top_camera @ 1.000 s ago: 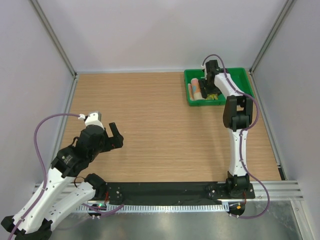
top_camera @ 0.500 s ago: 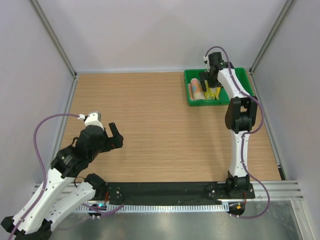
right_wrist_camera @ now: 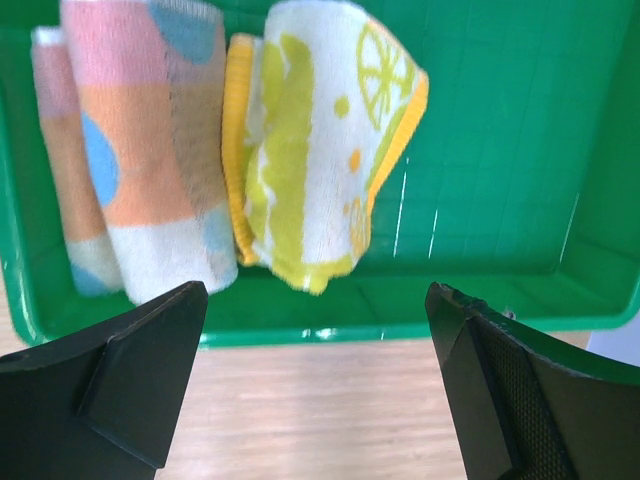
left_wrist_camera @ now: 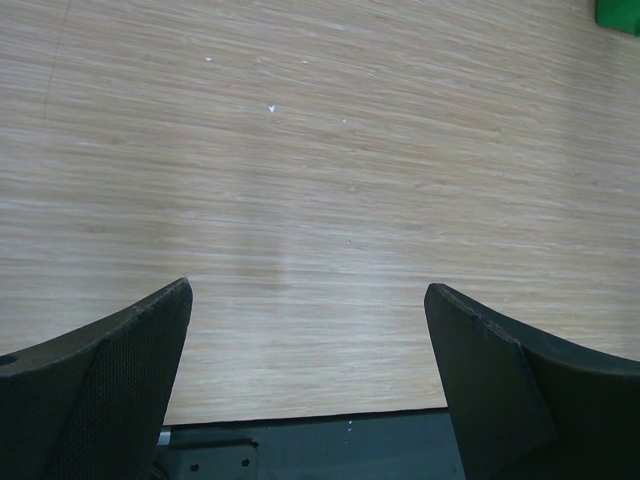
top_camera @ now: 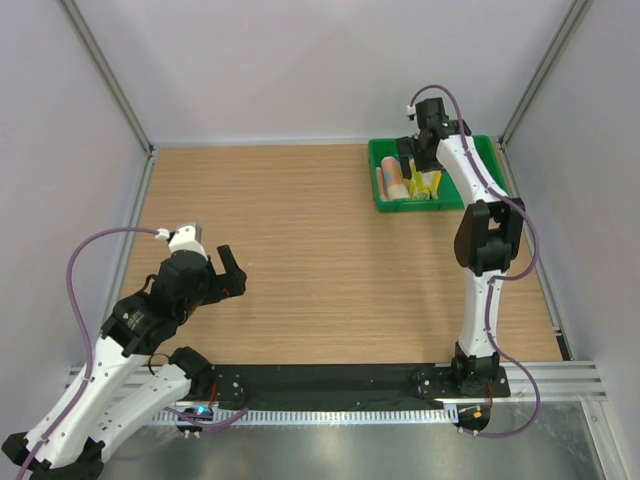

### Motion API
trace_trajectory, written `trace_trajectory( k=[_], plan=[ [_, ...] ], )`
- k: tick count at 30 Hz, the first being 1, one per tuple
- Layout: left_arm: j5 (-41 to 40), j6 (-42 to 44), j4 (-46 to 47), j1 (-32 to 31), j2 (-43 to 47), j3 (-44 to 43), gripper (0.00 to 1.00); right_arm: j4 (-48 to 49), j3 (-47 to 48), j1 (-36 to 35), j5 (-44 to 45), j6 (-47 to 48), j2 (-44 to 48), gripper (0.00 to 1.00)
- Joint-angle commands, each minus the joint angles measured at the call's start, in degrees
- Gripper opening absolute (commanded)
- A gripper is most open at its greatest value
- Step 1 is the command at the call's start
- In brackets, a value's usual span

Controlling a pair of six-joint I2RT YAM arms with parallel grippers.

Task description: Roll the towels

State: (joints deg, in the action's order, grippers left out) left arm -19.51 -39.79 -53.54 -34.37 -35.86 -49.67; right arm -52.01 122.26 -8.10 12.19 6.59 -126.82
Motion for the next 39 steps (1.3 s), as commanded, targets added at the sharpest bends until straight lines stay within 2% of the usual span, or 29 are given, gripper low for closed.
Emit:
trace_trajectory(
  k=[1,7,14,21,23,27,32,35,39],
  plan=[
    [-0.97,0.59,1.33,0.0,0.52,0.27,0.99,1.03,-3.59,-0.86,1.35,-2.11,8.33,1.0],
    [-1.5,0.5,1.6,0.0,1.75,0.54,0.99,3.31,-12.47,-4.64,4.06,-4.91,16.07,1.0],
    [-1.76,1.29,3.44,0.0,6.84,0.89,0.99,8.41,-26.26,-11.67,5.21,-8.87,30.04,1.0],
    [-6.24,4.44,5.54,0.0,8.53,-0.86,0.99,16.31,-44.7,-22.83,15.84,-16.06,44.72,1.0],
    [-7.03,6.47,6.6,0.0,7.39,-2.88,0.99,18.42,-48.67,-25.03,15.68,-18.01,50.25,1.0],
    [-6.77,10.95,11.69,0.0,5.89,-4.21,1.0,21.51,-56.85,-26.62,12.7,-21.53,57.12,1.0],
    [-9.4,15.51,21.7,0.0,5.53,-1.05,0.98,21.16,-60.55,-30.83,11.72,-23.02,60.9,1.0],
    [-15.19,19.12,29.44,0.0,4.57,4.22,0.96,21.16,-61.79,-32.42,11.2,-23.73,62.31,1.0],
    [-24.33,27.47,39.19,0.0,1.15,10.99,1.0,20.98,-62.58,-32.95,10.84,-23.99,63.28,1.0]
  ],
)
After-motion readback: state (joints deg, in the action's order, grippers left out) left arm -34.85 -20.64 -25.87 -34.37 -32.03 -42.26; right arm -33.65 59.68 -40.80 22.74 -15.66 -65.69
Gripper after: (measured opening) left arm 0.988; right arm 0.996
